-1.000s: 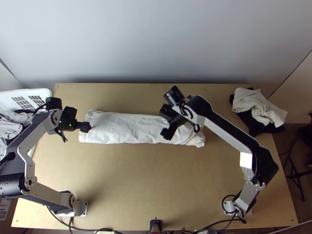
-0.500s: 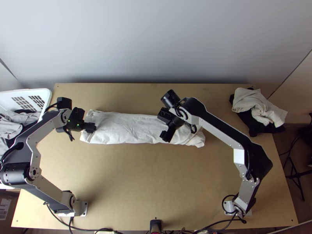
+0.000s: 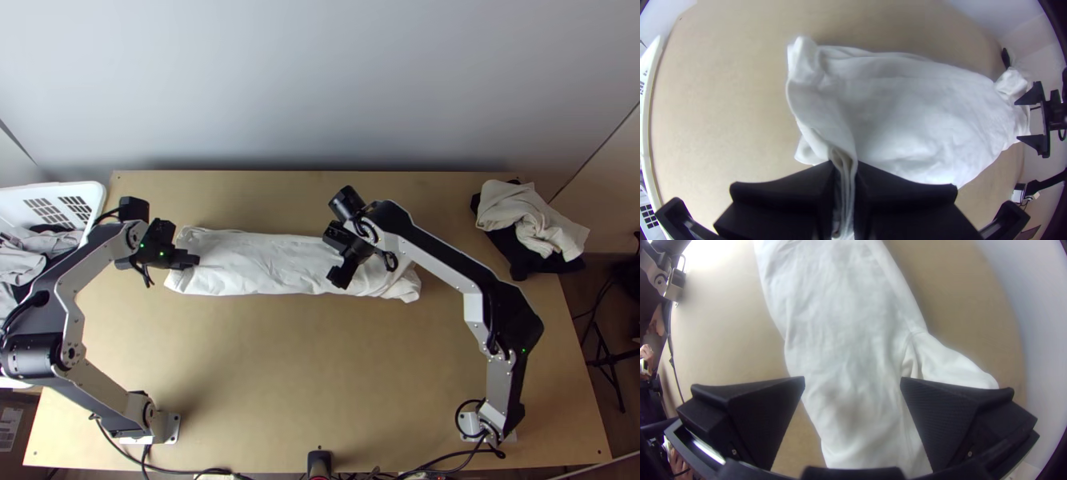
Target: Fold the t-shirt
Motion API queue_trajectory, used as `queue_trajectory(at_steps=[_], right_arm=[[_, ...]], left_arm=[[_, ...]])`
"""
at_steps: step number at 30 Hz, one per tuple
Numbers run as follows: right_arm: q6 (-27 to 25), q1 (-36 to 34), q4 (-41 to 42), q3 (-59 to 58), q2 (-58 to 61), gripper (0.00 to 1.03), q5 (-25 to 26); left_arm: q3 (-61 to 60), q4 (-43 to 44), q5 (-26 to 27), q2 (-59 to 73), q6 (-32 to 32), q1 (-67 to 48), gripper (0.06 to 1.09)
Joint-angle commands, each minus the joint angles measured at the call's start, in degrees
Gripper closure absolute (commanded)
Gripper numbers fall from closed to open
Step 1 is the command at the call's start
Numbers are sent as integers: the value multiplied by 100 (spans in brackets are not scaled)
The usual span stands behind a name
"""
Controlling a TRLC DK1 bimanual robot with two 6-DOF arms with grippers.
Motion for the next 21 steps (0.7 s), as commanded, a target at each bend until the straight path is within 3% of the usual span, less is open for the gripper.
queue_trajectory(at_steps=[1,21], right_arm=[[27,-42,178,15,400,3,3],[203,-147,486,-222,708,3,-6]], left_arm=[[203,-190,289,-481,-104,-55,105],[1732,-1007,1062,-938,-1115,-731,105]])
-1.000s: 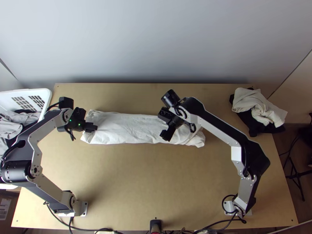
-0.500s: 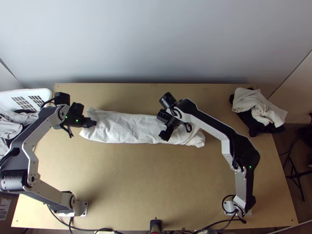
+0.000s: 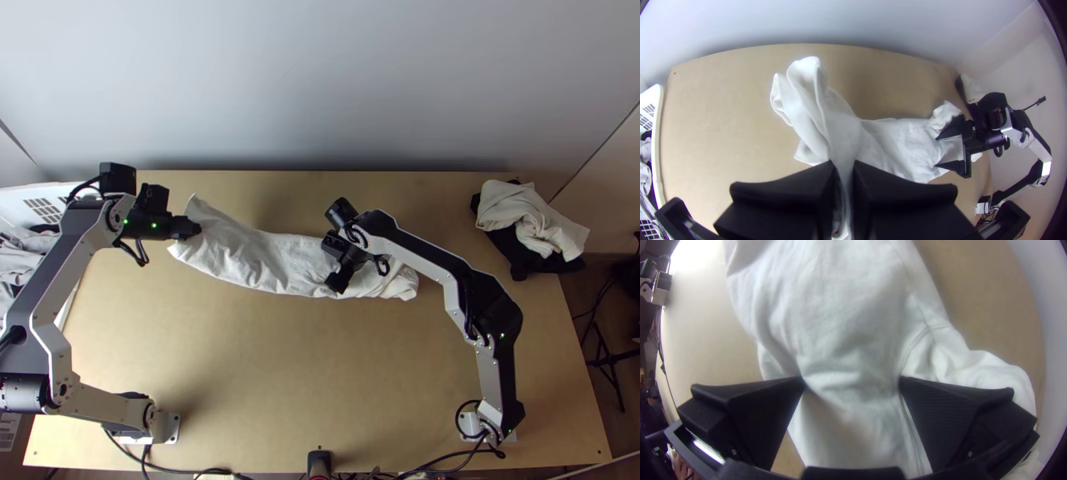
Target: Fold the t-shirt
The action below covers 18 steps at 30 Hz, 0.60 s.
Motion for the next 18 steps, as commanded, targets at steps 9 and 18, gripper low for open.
queue_trajectory(at_steps=[9,18], right_arm=[[63,-484,-511,278,-1112,3,-50],[81,-1038,-1285,375,-2158,3,-331]], left_arm=[[1001,-107,335,53,-880,-729,105],[1256,-98,344,193,-1029,-1441,105]])
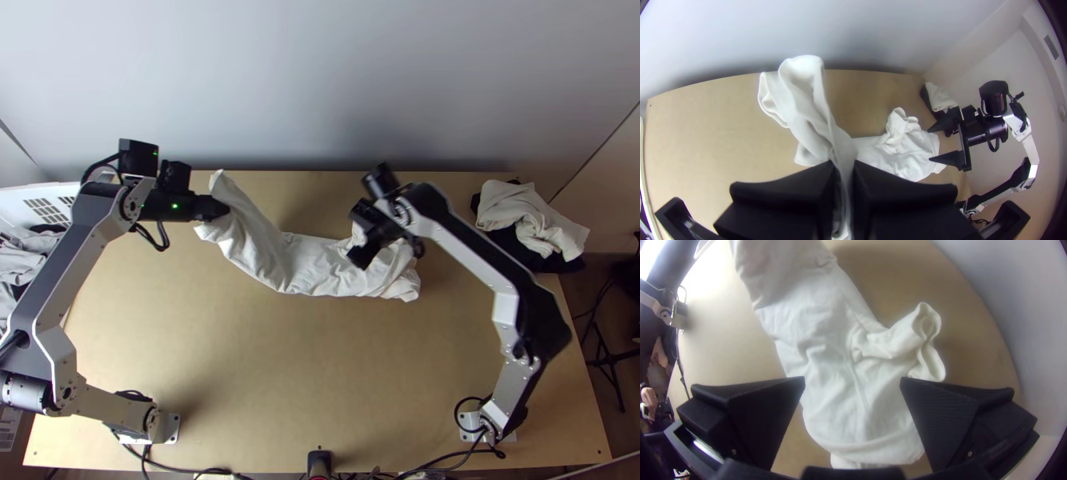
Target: Fold the t-shirt
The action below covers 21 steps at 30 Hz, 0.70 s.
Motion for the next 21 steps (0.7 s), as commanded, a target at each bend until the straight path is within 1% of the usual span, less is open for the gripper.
queue_trajectory(at_steps=[1,6,11,16,21], right_arm=[[24,-448,-527,62,-812,3,-134],[94,-870,-658,-193,-1357,3,-178],[147,-1327,-658,-791,-1875,3,-240],[156,-1511,-658,-1177,-2227,3,-240],[164,-1670,-685,-1265,-2411,3,-240]], left_arm=[[233,23,27,128,-151,-587,105],[444,137,18,392,-335,-1141,105],[716,515,18,734,-581,-1703,105],[1208,638,18,1191,-740,-2134,105],[1472,858,18,1543,-757,-2591,105]])
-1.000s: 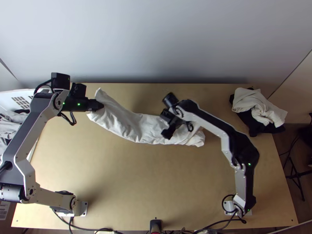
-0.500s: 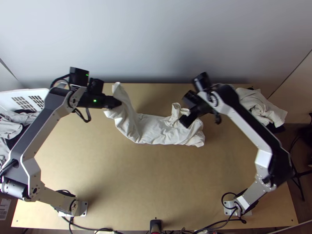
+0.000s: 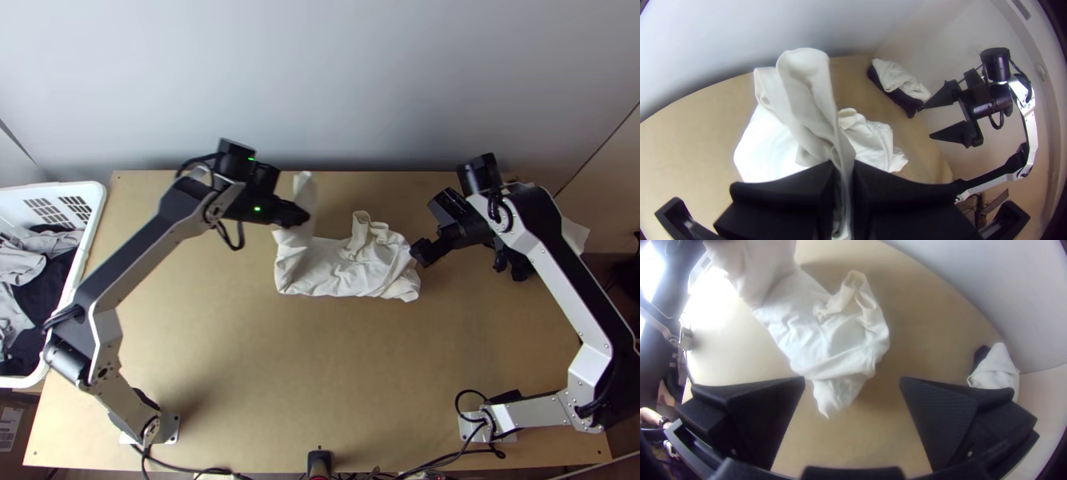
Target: Fold the t-shirt
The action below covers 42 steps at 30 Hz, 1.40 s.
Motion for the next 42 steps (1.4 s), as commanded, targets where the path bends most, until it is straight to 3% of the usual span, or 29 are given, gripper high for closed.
queue_trajectory(at_steps=[1,36,37,38,41,42], right_arm=[[22,-280,-49,-282,-372,3,-4],[145,-763,-269,-598,-636,3,-4],[145,-763,-269,-616,-636,3,-4],[145,-763,-269,-633,-636,3,-4],[137,-745,-269,-668,-636,3,-4],[145,-737,-269,-695,-636,3,-4]], left_arm=[[465,285,1,540,-97,-683,105],[2460,848,-105,3353,-484,-1931,104],[2460,848,-105,3423,-457,-1949,93],[2460,856,-105,3476,-405,-1967,76],[2530,751,-105,3502,-449,-1958,9],[2627,637,-105,3467,-466,-1923,10]])
